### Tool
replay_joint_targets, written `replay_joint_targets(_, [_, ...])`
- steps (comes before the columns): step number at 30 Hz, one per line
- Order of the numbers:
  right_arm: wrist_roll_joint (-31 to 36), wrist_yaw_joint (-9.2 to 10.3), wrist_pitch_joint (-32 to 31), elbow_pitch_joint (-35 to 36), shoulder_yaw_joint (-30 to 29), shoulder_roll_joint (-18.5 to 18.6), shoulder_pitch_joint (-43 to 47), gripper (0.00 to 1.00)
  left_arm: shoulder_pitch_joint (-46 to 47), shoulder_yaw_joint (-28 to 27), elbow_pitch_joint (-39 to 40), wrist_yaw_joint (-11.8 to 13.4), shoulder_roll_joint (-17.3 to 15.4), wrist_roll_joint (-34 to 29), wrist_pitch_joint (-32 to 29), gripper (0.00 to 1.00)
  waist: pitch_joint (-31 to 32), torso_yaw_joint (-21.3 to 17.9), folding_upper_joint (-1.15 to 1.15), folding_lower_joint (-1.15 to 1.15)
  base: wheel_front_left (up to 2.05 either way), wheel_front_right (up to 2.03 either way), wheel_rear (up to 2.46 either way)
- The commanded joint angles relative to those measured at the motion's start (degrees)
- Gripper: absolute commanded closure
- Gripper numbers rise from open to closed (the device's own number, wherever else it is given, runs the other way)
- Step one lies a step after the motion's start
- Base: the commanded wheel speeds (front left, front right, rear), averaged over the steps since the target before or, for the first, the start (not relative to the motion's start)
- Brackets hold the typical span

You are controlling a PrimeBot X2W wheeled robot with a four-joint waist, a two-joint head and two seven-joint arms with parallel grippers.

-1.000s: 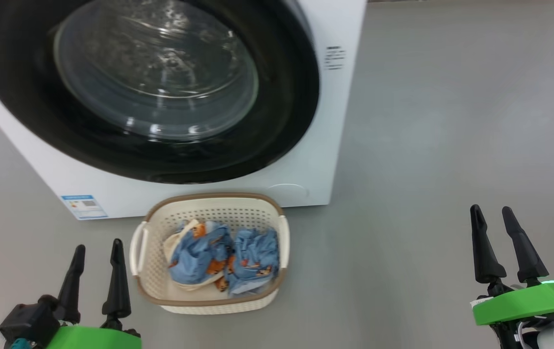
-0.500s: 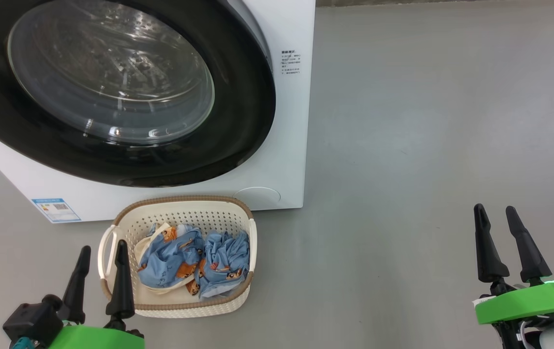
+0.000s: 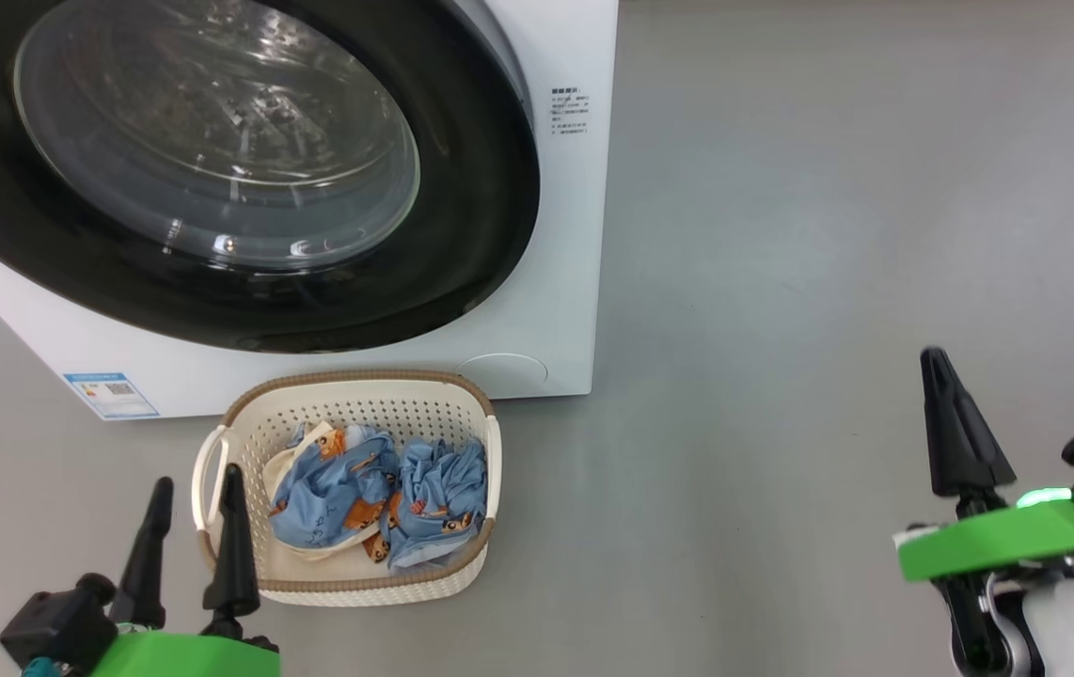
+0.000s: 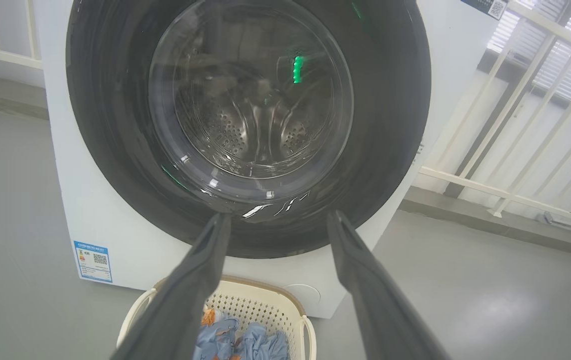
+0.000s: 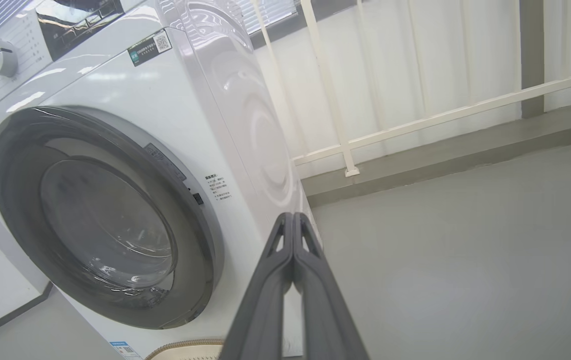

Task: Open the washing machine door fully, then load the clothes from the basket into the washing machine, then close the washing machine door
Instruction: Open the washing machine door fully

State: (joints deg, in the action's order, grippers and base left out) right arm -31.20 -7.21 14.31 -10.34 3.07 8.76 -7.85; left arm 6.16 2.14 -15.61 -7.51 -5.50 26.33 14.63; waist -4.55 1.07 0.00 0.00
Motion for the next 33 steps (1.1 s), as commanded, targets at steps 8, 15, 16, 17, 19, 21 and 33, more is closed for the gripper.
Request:
replay_joint_targets(8, [-5.6, -0.28, 0.7, 1.4, 3.6, 1.1, -9.5, 1.00, 1.0, -3.3, 2.5, 0.0, 0.7, 0.9, 0.4, 0.00, -1.5, 1.0, 0.00, 0.00, 0.00, 0.00, 0.00])
replay_joint_targets(15, [-12.3, -0.28, 0.7, -1.7, 5.1, 1.9, -18.0, 1.00, 2.4, -3.0, 2.7, 0.0, 1.2, 1.1, 0.4, 0.00, -3.7, 2.2, 0.00, 0.00, 0.00, 0.00, 0.00])
replay_joint_targets(16, [-13.5, -0.28, 0.7, -2.1, 5.2, 1.9, -19.3, 1.00, 2.6, -2.8, 2.8, 0.0, 1.2, 1.2, 0.4, 0.00, -3.9, 2.3, 0.00, 0.00, 0.00, 0.00, 0.00])
replay_joint_targets(17, [-14.8, -0.28, 0.7, -2.6, 5.3, 1.9, -20.5, 1.00, 2.8, -2.7, 2.8, 0.0, 1.2, 1.3, 0.4, 0.00, -4.1, 2.4, 0.00, 0.00, 0.00, 0.00, 0.00])
replay_joint_targets(19, [-16.8, -0.28, 0.7, -3.5, 6.1, 2.4, -23.1, 1.00, 3.3, -2.3, 2.9, 0.0, 1.2, 1.4, 0.4, 0.00, -4.7, 2.7, 0.00, 0.00, 0.00, 0.00, 0.00])
replay_joint_targets(21, [-19.3, -0.28, 0.7, -4.0, 7.4, 2.9, -25.6, 1.00, 3.8, -2.1, 2.9, 0.0, 1.2, 1.6, 0.4, 0.00, -5.3, 3.0, 0.00, 0.00, 0.00, 0.00, 0.00])
replay_joint_targets(33, [-38.3, -0.28, 0.7, -8.1, 15.4, 6.1, -36.1, 1.00, 6.1, -0.6, 2.7, 0.0, 0.9, 2.0, 0.4, 0.00, -8.4, 5.0, 0.00, 0.00, 0.00, 0.00, 0.00])
